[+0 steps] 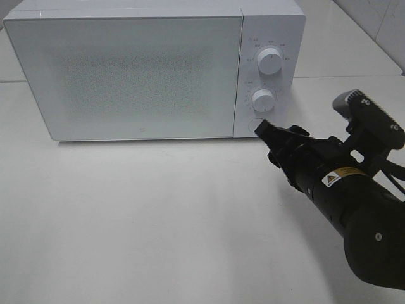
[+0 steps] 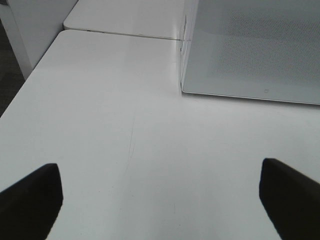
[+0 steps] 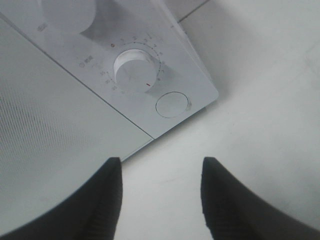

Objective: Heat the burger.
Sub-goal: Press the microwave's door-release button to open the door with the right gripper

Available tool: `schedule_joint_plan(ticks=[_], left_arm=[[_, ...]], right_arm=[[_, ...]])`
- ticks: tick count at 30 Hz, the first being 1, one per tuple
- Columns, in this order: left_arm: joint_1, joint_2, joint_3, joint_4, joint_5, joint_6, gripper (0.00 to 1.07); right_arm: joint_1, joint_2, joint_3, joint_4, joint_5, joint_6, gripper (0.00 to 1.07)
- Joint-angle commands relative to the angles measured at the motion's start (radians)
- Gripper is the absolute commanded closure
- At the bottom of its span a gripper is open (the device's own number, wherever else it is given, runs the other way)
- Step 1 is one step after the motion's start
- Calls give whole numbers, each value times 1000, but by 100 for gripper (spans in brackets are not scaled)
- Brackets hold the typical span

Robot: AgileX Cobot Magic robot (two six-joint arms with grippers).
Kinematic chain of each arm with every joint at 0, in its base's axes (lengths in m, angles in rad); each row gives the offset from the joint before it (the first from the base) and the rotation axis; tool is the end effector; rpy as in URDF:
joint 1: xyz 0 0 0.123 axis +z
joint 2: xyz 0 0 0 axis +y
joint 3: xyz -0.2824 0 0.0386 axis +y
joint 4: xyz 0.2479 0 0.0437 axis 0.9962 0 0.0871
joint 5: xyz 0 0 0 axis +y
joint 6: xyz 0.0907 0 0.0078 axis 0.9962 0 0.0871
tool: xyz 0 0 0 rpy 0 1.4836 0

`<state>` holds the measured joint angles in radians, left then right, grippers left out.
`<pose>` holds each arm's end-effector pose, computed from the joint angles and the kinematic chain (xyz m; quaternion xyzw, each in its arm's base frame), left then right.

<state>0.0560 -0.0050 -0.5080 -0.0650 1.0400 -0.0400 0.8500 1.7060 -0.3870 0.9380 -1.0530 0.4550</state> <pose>-0.0055 -0.0054 0.2812 -0.0394 0.8430 -0.0282 0.5358 0.2059 0.1379 0.1414 0.2809 0.7543 0.2218 0.5503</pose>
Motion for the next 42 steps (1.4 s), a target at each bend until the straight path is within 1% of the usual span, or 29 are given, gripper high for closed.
schedule_joint_plan(ticks=[1,2,3,4,5,6,7,8,9,10,11,12,14,20,27,28,32,34,42], left_arm=[[4,-19,5,-3,-5,-2,6],[4,-19,5,-3,-5,-2,6],[4,-19,5,-3,-5,-2,6],[4,-19,5,-3,-5,-2,6],[4,-19,5,-3,-5,-2,6],[4,-19,5,-3,-5,-2,6],[4,-19,5,-3,-5,-2,6],[4,-19,5,-3,-5,-2,6],[4,-19,5,-3,-5,-2,6],[4,-19,5,-3,-5,-2,6],[4,-19,5,-3,-5,-2,6],[4,-19,5,-3,-5,-2,6],[4,-19,5,-3,-5,-2,6],[4,-19,5,-3,-5,-2,6],[4,-19,5,-3,-5,-2,6],[4,-19,5,-3,-5,-2,6],[4,-19,5,-3,-5,-2,6],[4,-19,5,-3,-5,-2,6],[4,-19,5,-3,-5,-2,6]], right_arm=[[4,-3,-10,-2,18,214,68],[4,-3,-10,-2,19,349,74],[4,-3,-10,-2,19,349,74],[4,-3,-10,-4,19,426,78],[4,-3,-10,-6,19,554,85],[4,-3,-10,-6,19,554,85],[4,-3,-10,-6,19,611,88],[4,-3,-10,-6,19,699,94],[4,-3,-10,-6,19,699,94],[4,-3,-10,-6,19,721,97],[4,-3,-10,-1,19,760,102],[4,-3,-10,-1,19,760,102],[4,2,-10,2,19,781,107],[1,45,-16,10,18,842,107],[-11,129,-78,17,15,863,107],[-27,147,-100,16,16,863,107],[-58,166,-126,5,24,862,107],[-93,187,-159,-20,26,863,107],[-146,231,-228,-44,53,863,107]])
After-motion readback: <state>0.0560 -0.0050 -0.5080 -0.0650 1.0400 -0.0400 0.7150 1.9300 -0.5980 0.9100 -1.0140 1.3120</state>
